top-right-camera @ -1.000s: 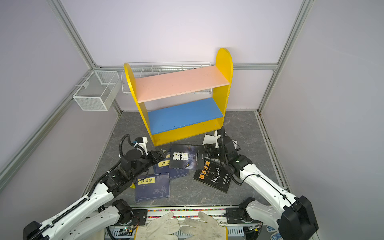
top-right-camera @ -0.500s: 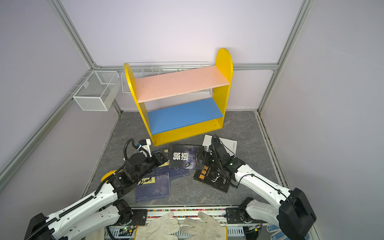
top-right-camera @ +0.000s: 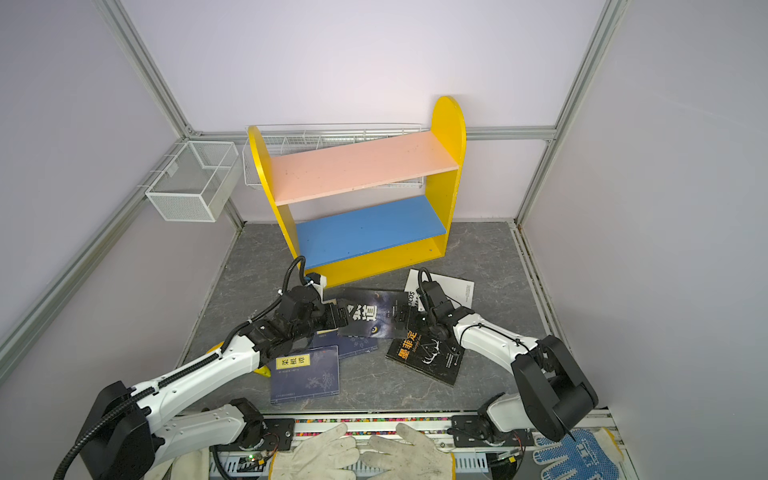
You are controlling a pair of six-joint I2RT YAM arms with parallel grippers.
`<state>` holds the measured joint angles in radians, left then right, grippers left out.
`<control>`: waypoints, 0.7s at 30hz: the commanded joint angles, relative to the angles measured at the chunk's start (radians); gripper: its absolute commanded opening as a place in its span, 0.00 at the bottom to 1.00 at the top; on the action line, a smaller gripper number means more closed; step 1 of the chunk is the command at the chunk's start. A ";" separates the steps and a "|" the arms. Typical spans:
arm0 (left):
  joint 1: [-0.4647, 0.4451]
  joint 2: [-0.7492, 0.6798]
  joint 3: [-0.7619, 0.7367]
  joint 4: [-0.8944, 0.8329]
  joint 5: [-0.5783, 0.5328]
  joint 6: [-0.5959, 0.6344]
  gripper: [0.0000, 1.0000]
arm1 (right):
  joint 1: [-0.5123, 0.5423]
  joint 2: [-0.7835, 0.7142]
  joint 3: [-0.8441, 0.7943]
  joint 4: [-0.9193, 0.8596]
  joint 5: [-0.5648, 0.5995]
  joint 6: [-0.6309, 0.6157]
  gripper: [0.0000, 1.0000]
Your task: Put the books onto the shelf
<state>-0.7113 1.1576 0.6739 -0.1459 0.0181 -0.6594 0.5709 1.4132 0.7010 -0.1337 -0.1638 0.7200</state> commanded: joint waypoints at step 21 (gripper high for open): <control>0.024 0.351 0.038 0.225 0.116 -0.082 0.87 | -0.003 0.131 0.068 0.226 -0.226 0.046 0.79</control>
<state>-0.6918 1.4734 0.7002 0.0700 0.1181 -0.7044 0.5648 1.5818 0.7498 0.0650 -0.3393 0.7456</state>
